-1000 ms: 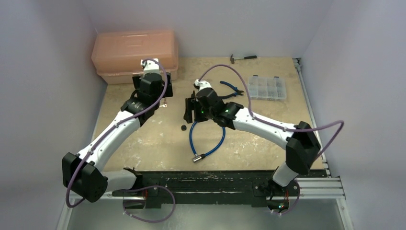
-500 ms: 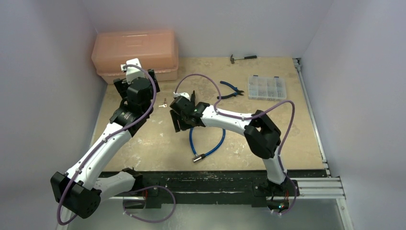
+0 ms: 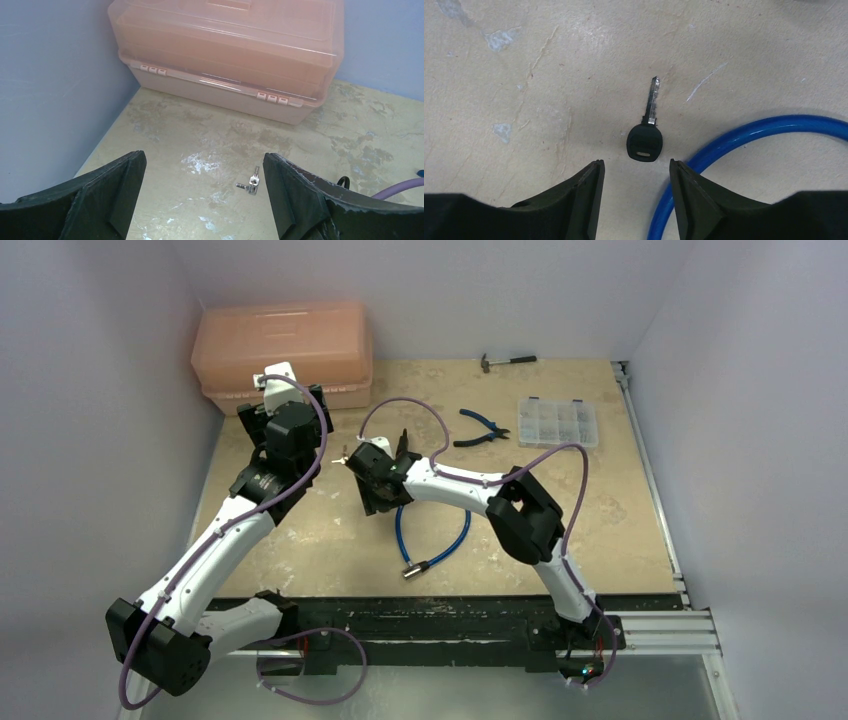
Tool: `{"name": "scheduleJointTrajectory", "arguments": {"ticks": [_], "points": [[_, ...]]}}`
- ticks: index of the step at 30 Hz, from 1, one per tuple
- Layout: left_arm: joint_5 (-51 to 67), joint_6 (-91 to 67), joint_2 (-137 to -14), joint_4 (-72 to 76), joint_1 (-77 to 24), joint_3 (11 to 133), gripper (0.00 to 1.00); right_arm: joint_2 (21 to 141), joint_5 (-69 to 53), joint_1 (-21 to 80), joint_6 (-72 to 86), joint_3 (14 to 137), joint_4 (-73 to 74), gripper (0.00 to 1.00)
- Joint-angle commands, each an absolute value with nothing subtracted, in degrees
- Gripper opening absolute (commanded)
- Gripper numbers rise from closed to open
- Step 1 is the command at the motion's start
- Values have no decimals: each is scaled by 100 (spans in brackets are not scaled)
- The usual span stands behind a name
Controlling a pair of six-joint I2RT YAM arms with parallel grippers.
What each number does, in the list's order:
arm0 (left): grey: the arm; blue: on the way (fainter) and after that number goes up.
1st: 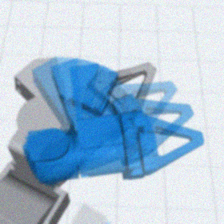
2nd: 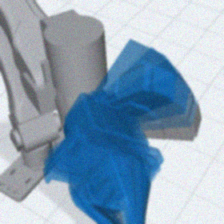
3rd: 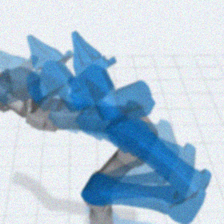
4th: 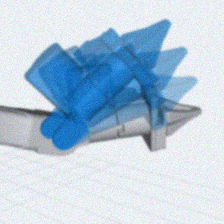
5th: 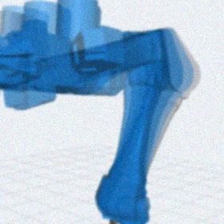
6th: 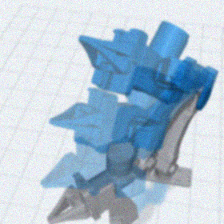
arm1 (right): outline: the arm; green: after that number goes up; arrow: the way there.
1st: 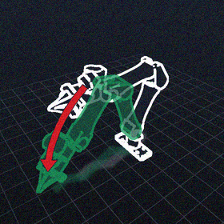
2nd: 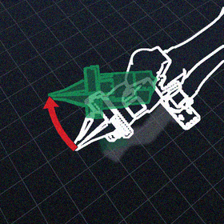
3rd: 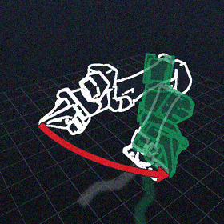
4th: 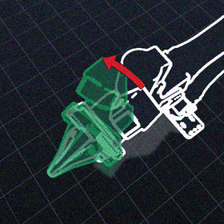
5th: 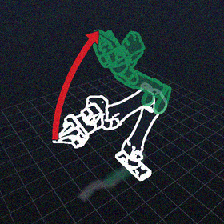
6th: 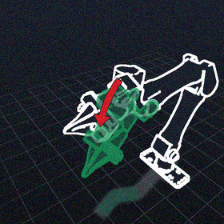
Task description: Unlock with the key
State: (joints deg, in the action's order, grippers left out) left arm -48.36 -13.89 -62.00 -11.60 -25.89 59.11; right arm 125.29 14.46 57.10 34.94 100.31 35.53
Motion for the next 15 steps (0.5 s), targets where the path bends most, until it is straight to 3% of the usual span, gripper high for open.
{"name": "scheduleJointTrajectory", "arguments": {"ticks": [1, 15], "points": [[-4851, -1318, -6067, -984, -2575, 5902, 94, 12634, 1772, 5749, 3551, 10405, 3776, 56], [-4762, -1301, -6012, -993, -2575, 5892, 94, 12981, 1871, 5757, 3551, 10491, 3768, 48]]}}
